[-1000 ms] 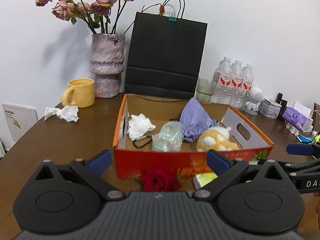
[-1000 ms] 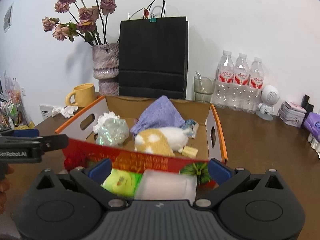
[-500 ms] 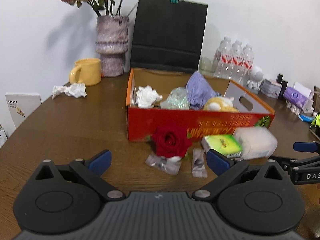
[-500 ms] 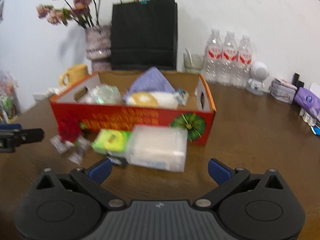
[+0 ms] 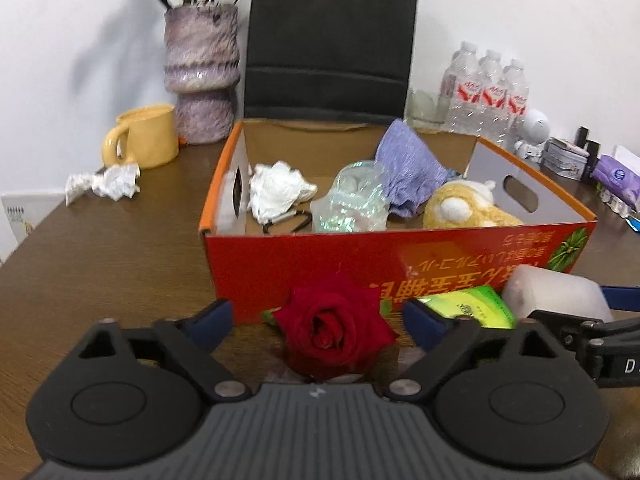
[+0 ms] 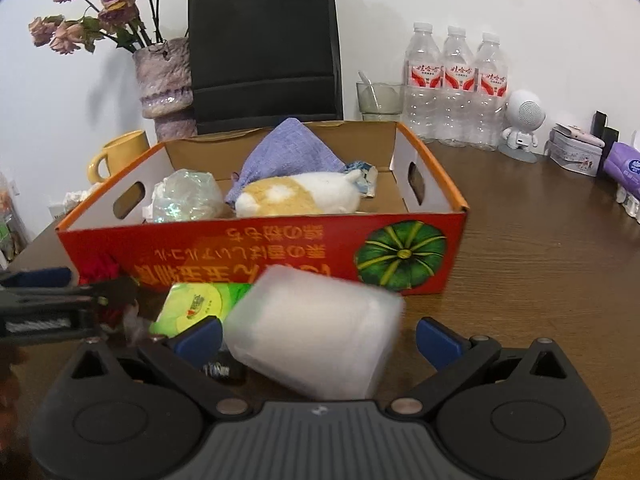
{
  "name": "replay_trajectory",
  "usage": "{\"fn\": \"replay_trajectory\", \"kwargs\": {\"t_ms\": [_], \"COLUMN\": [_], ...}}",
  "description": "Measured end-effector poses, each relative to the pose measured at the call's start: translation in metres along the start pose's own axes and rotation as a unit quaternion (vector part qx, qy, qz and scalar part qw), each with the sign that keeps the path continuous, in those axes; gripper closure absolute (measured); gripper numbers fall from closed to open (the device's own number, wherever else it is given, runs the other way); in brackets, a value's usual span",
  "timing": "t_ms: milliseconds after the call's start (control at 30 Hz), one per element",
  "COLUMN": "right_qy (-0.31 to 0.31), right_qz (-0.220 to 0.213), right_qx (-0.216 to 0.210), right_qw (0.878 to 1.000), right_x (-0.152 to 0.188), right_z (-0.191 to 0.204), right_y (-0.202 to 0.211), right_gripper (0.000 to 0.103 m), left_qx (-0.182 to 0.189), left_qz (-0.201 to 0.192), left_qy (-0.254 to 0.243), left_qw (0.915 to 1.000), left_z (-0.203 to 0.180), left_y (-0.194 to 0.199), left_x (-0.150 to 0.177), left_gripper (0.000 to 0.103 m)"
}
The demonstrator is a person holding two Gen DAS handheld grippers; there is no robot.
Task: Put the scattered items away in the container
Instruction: 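Grasp the red rose with the left gripper while the right grasps the white plastic container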
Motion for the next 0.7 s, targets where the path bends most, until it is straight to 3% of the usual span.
{"fn": "replay_trajectory", "kwargs": {"t_ms": [167, 300, 700], "right_qy": [-0.017, -0.019, -0.051], "right_qz": [0.010, 0.015, -0.020], "right_qx": [-0.012, -0.001, -0.027], "right_qw": [1.000, 1.000, 0.998], "right_x": [0.004, 0.007, 0.014], "right_z": [0.003, 0.005, -0.010], "right_y": [-0.006, -0.011, 0.011], "right_gripper": [0.002, 0.005, 0.011], "left_qx": [0.010, 0.014, 0.032], "left_qz": [0.010, 0.013, -0.002], "left_qy": [0.013, 0.020, 0.042], "left_qw": [0.9998, 0.9996, 0.9986], "left_z": [0.003, 0.006, 0.019], "left_y": [-0.005, -0.005, 0.007], "left_x": [0.004, 0.005, 0.009], "left_gripper": [0.031, 0.046, 0.052]}}
Point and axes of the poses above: each gripper's, at about its wrist camera, not at the fingertips, and y roughly against the way its jaws point, z to its left, x to its underside, the point moved 4 cm from there along -y, roughly the way its jaws point, and after that the axes turned 13 degrees about -x, right-handed, at the moved point
